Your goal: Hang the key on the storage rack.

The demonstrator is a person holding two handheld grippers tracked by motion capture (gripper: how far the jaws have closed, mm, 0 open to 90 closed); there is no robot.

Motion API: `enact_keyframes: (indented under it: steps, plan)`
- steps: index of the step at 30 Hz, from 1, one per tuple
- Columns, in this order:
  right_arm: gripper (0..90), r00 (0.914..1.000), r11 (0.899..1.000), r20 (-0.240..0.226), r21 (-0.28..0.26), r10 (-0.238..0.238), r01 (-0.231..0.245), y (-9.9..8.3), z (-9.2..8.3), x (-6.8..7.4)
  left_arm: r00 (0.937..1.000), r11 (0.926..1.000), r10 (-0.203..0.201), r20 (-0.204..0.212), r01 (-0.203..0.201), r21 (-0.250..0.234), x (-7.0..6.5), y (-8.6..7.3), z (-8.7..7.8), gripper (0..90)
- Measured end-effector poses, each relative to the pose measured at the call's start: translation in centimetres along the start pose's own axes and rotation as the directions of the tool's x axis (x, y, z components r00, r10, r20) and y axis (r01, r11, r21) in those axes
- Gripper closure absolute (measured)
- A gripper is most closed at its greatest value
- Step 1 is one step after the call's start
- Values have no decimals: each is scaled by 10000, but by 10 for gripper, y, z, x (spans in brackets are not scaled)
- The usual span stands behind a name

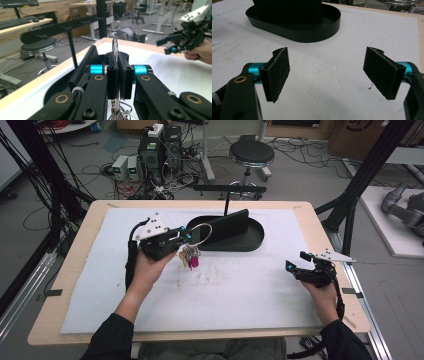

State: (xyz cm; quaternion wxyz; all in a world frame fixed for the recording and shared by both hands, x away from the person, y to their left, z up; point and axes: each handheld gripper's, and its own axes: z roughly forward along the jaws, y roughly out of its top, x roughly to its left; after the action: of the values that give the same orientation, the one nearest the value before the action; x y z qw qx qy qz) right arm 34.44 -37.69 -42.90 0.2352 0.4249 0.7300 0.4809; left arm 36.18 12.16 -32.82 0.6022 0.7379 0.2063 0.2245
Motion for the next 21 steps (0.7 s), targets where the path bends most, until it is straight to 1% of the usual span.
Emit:
enact_keyframes:
  steps: [4,7,10,21]
  plan:
    - [219,10000,10000,-14,7,11,-11,0,0,-1,9992,9999,-21,-406,17,-107,9,5,1,863]
    - [219,10000,10000,-23,1,88,-88,0,0,-1,9979,9998,-103,-632,91,-199,17,8,3,863]
    - [219,9999,9999,-57,-10,106,-106,0,0,-1,9963,9999,-115,-850,104,-134,23,10,5,863]
    - [219,9999,9999,-74,-56,93,-94,0,0,-1,9917,9998,-182,-1276,185,9,43,19,20,863]
